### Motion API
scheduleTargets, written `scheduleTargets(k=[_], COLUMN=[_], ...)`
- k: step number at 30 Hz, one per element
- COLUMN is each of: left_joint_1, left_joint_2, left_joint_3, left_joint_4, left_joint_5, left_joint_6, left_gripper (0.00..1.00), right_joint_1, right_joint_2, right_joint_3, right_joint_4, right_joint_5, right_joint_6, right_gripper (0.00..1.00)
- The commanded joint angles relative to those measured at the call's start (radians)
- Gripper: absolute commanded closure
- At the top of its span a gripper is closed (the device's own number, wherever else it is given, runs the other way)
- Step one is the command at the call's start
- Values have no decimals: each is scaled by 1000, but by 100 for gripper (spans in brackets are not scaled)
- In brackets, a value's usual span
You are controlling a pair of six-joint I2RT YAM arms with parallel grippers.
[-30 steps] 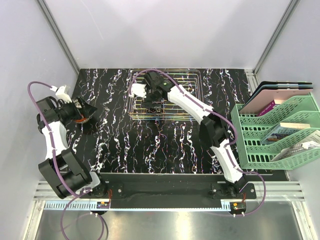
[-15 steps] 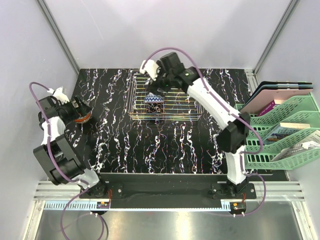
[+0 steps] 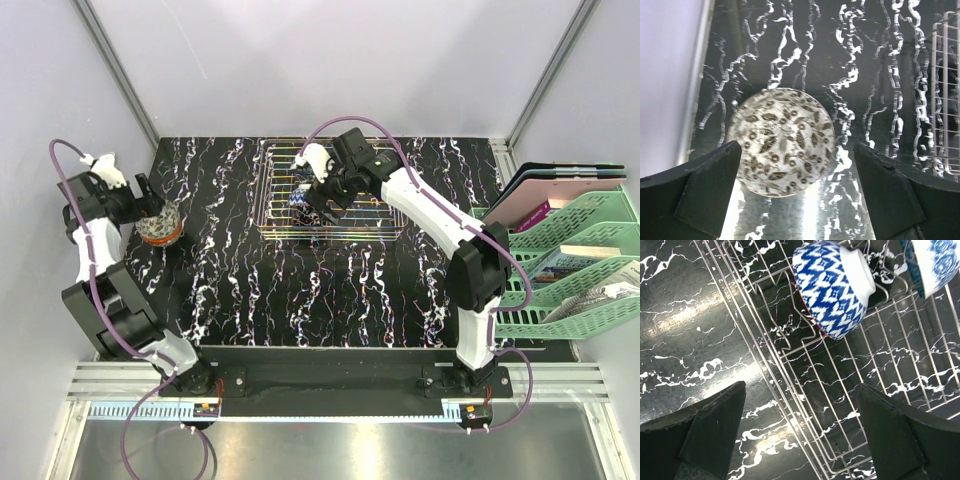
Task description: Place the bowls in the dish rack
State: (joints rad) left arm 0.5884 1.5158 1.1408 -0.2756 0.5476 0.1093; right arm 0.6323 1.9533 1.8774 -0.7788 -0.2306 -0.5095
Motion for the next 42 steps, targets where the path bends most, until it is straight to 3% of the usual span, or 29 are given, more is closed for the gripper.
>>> scheduleTargets(k=[1,11,21,29,35,42], left_joint_1=[4,-16,-65,-82,-87,-91], left_joint_2=[58,173,221,248,257,271], left_joint_3=[97,166,195,217,226,232], left_joint_4=[-33,-51,-54,-60,-62,-62], left_joint_5=[-60,-144,-156,-182,-198,-209], left_joint_6=[104,263,311,322,336,343], left_gripper=[1,5,26,29,43,51], right_joint_1=[-8,-8,-8,-8,-6,-6], right_joint_2=[-62,-65,-51,-53,-53,-47], right_joint_3=[-14,-35,-24,-34,-43,-44], right_joint_4=[50,64,62,67,70,70], right_joint_5=[-27,-16,-12,-22,-30,-35], right_joint_6=[49,91,106,108,112,115], right_gripper=[0,0,0,1,1,1])
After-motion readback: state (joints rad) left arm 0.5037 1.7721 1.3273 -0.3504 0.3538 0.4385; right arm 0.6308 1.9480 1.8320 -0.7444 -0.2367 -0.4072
